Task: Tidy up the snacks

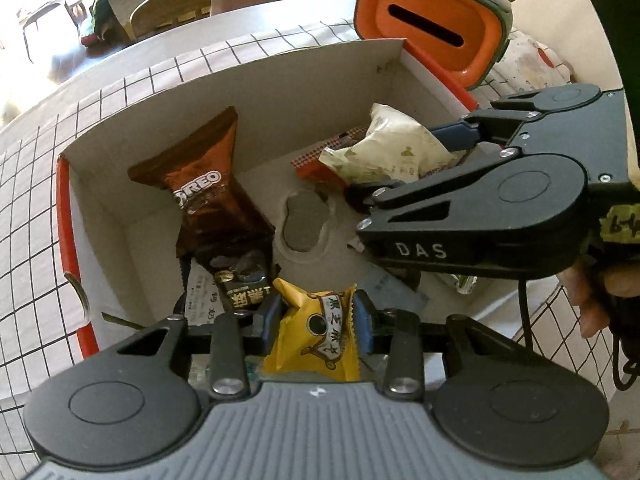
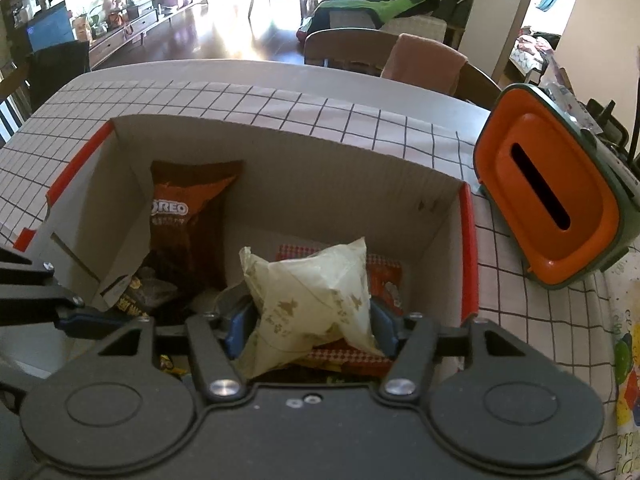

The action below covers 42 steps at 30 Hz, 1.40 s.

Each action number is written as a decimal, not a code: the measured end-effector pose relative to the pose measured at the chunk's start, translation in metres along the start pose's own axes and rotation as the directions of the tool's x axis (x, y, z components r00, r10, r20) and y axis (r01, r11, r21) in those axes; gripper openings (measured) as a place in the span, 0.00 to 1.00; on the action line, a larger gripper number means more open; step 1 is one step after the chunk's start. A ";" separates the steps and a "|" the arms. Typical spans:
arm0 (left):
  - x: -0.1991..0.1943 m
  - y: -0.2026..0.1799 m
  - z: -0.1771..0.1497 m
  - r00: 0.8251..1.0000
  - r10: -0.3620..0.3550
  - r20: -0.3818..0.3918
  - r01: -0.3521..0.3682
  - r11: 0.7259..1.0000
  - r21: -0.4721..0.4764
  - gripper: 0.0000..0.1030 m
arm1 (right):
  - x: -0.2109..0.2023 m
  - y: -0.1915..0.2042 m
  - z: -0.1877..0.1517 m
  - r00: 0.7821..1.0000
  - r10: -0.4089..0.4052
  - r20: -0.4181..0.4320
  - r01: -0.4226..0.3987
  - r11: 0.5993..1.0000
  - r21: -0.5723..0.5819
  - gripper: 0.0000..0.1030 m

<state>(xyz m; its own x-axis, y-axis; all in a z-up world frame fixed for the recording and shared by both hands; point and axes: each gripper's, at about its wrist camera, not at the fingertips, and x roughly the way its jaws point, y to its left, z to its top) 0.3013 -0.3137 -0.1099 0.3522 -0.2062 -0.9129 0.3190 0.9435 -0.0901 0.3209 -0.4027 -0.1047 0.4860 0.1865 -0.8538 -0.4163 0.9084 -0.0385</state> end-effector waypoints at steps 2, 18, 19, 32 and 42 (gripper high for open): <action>-0.003 -0.001 0.000 1.000 0.006 0.010 -0.006 1.000 0.005 0.42 | -0.001 -0.001 0.000 1.000 -0.003 -0.003 0.003 1.000 0.005 0.62; -0.046 0.009 -0.010 0.988 0.038 0.150 -0.034 0.999 -0.026 0.67 | -0.042 -0.001 -0.004 0.997 -0.003 0.080 -0.001 0.999 0.049 0.91; -0.050 0.009 -0.010 0.986 0.040 0.161 -0.037 0.999 -0.024 0.67 | -0.046 -0.001 -0.005 0.996 -0.004 0.088 0.000 0.999 0.054 0.92; -0.097 0.013 -0.027 0.960 0.055 0.276 -0.049 0.998 -0.026 0.77 | -0.107 0.007 -0.010 0.975 -0.001 0.222 -0.024 0.994 0.109 1.00; -0.132 0.020 -0.047 0.937 0.037 0.348 -0.032 0.999 -0.020 0.81 | -0.150 0.018 -0.031 0.953 -0.010 0.303 -0.043 0.984 0.170 1.00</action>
<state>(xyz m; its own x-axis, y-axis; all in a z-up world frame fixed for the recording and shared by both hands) 0.2201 -0.2558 -0.0098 0.6481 -0.2482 -0.7200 0.2894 0.9547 -0.0686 0.2171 -0.4261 0.0063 0.7000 0.2815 -0.6563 -0.2999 0.9499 0.0877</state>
